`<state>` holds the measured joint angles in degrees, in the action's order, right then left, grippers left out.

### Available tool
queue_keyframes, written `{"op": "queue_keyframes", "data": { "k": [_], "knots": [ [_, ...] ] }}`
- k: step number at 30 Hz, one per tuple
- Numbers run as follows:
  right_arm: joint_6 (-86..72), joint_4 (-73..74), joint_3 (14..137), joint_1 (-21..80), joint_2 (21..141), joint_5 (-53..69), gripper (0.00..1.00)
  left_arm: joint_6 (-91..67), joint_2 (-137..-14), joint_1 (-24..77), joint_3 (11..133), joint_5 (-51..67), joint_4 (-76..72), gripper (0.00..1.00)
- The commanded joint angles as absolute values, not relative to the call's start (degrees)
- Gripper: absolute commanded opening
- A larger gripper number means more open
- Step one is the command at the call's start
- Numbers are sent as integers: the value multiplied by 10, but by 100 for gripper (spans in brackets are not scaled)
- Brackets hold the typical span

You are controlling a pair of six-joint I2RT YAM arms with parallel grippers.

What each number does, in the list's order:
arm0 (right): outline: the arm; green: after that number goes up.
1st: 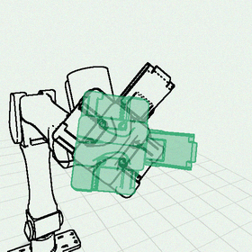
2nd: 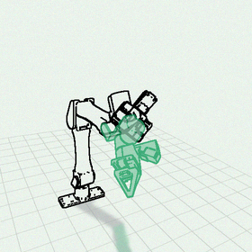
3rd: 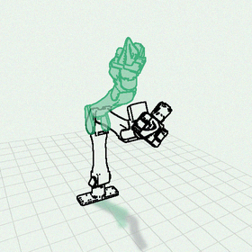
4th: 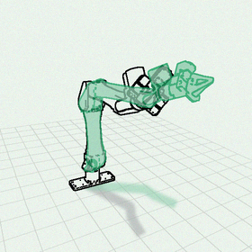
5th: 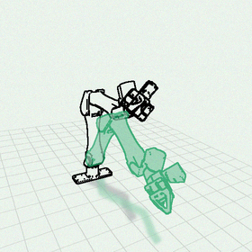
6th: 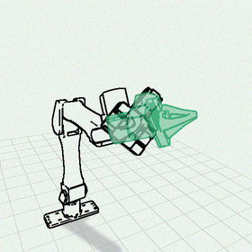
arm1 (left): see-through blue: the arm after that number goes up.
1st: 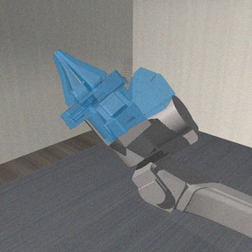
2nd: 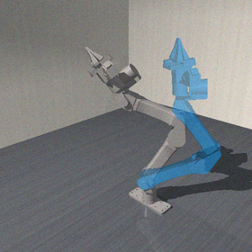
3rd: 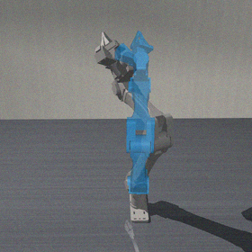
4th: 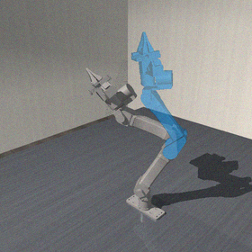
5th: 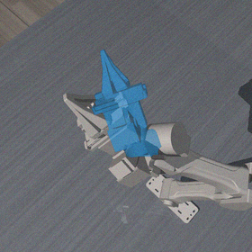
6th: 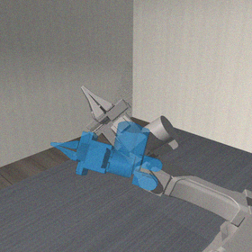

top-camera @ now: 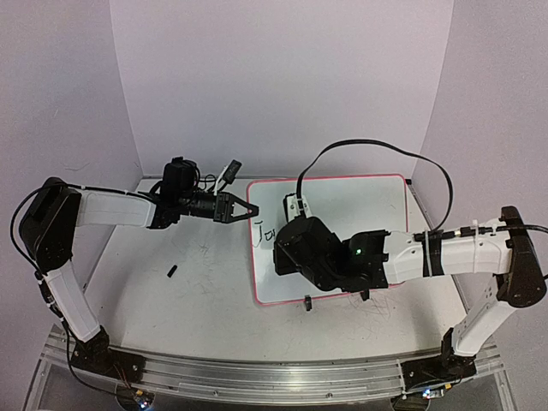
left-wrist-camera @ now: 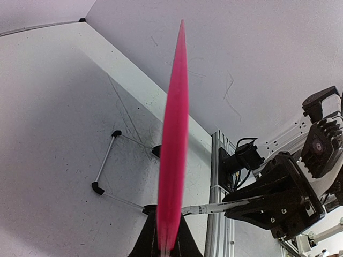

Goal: Write a sentence on the whiteboard

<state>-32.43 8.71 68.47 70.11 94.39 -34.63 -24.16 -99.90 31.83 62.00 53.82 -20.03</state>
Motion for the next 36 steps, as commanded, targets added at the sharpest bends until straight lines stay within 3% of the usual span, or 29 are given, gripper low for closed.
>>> {"op": "queue_keyframes", "data": {
  "k": [1,36],
  "knots": [
    [-332,114,676,698,927,-361,0,-257,-987,317,616,531,-190,0],
    [-304,89,700,680,931,-384,0,-258,-991,317,619,533,-189,0]
  ]
}}
